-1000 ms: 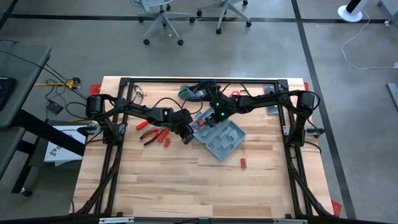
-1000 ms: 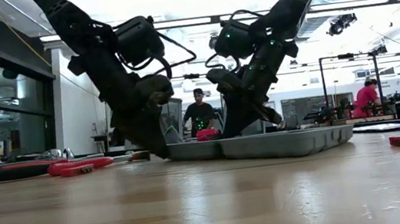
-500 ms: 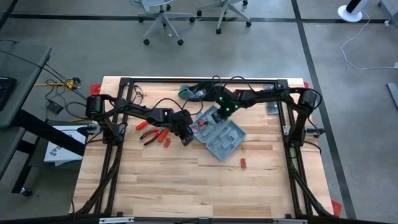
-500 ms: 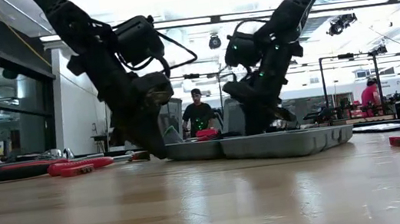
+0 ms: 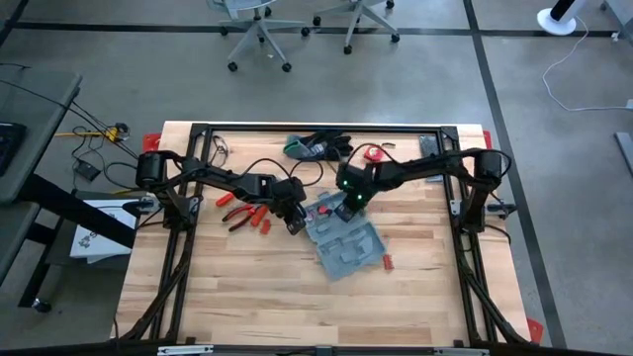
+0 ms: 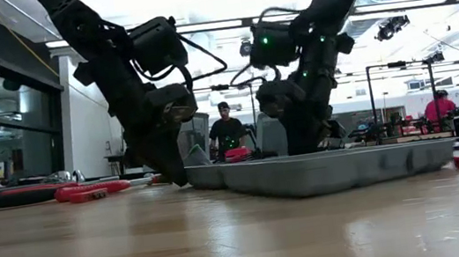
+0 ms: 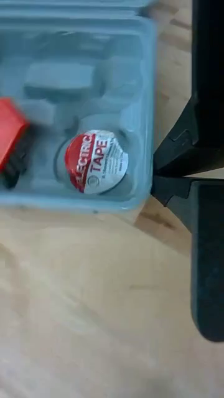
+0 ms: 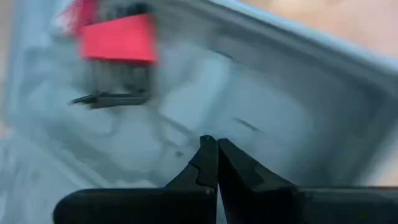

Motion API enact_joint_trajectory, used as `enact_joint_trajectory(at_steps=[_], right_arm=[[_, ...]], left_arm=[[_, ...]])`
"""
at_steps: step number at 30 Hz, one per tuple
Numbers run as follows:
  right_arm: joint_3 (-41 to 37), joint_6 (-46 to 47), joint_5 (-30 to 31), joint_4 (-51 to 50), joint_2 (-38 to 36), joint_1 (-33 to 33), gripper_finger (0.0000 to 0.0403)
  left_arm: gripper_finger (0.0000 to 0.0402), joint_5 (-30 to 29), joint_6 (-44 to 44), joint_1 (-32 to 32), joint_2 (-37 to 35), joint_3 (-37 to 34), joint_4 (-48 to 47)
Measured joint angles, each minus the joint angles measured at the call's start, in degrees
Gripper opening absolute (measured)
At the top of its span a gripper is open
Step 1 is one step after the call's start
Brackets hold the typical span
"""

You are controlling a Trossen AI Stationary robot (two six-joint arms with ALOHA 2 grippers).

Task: Prefit tool cases
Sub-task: Put the set of hex keys into the tool case

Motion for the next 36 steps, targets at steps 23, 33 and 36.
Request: enact_joint_trajectory(at_steps=[23,33,36], right_arm=[[-0.02,4.95,5.81,0.26,-6.12,6.78,0.0],[-0.5,6.9,3.82,3.44,-4.72,5.95,0.0],[-0.66,6.63,3.63,2.17,-4.52,5.88,0.0]], left_arm=[[0.0,-1.25,2.72,-1.78,-7.87,1.17,7.83],[0.0,1.1,12.31,0.69,2.86,11.54,1.56],[0.0,1.76,14.22,1.43,3.66,12.64,1.68]])
